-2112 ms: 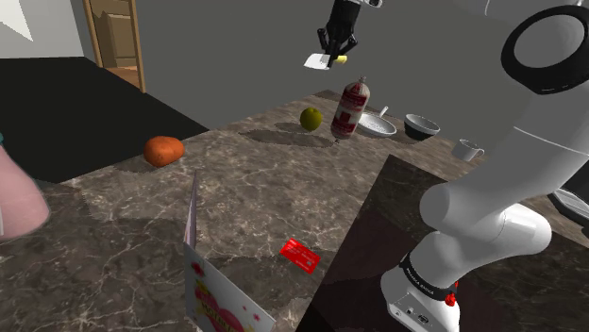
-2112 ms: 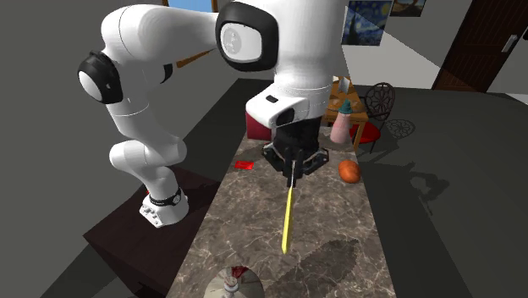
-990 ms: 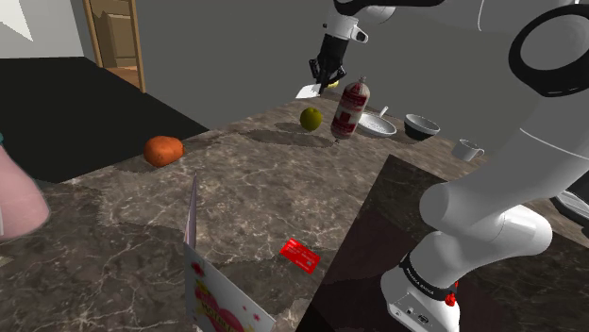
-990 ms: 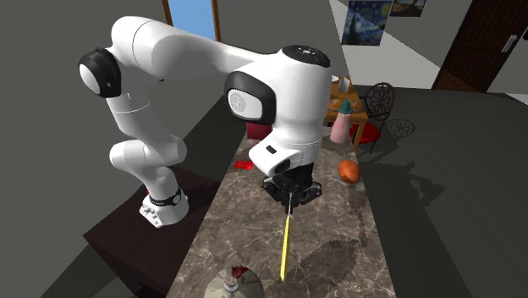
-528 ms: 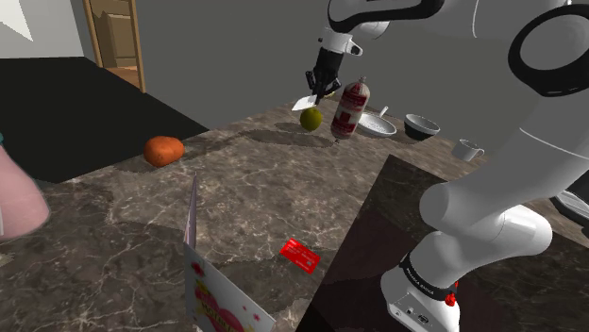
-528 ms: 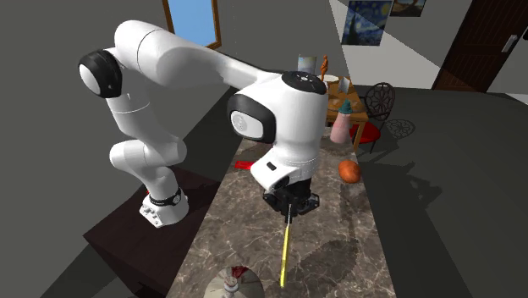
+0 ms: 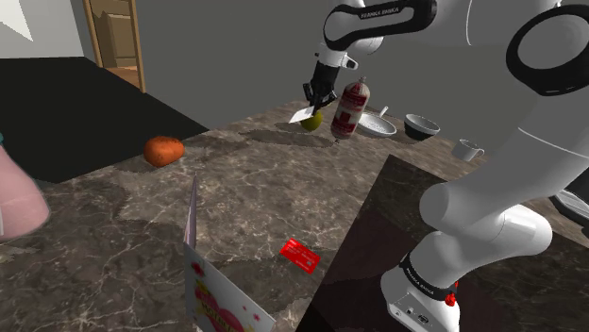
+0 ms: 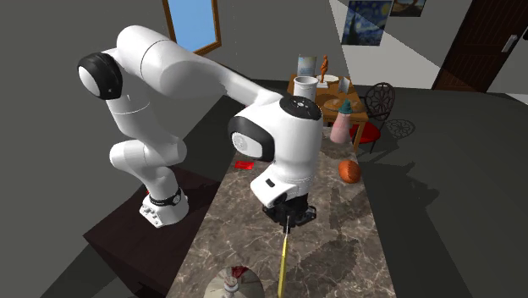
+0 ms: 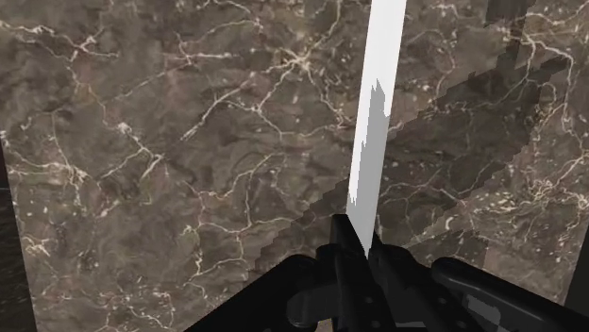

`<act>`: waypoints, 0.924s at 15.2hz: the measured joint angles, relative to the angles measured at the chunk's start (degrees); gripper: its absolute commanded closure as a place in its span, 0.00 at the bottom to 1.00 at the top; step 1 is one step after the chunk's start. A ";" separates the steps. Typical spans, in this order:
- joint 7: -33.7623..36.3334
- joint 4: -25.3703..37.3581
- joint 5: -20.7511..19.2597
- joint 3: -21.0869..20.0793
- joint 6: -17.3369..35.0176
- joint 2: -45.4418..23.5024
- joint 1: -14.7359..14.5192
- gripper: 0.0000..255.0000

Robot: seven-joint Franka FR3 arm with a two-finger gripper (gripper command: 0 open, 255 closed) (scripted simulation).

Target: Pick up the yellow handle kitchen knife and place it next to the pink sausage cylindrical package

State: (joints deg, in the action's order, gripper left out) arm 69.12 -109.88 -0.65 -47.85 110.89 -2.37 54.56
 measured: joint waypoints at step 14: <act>2.88 -7.18 -4.06 0.18 10.26 -4.66 -1.02 1.00</act>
State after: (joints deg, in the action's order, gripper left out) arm 72.00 -117.06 -4.71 -47.66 121.16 -7.03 53.54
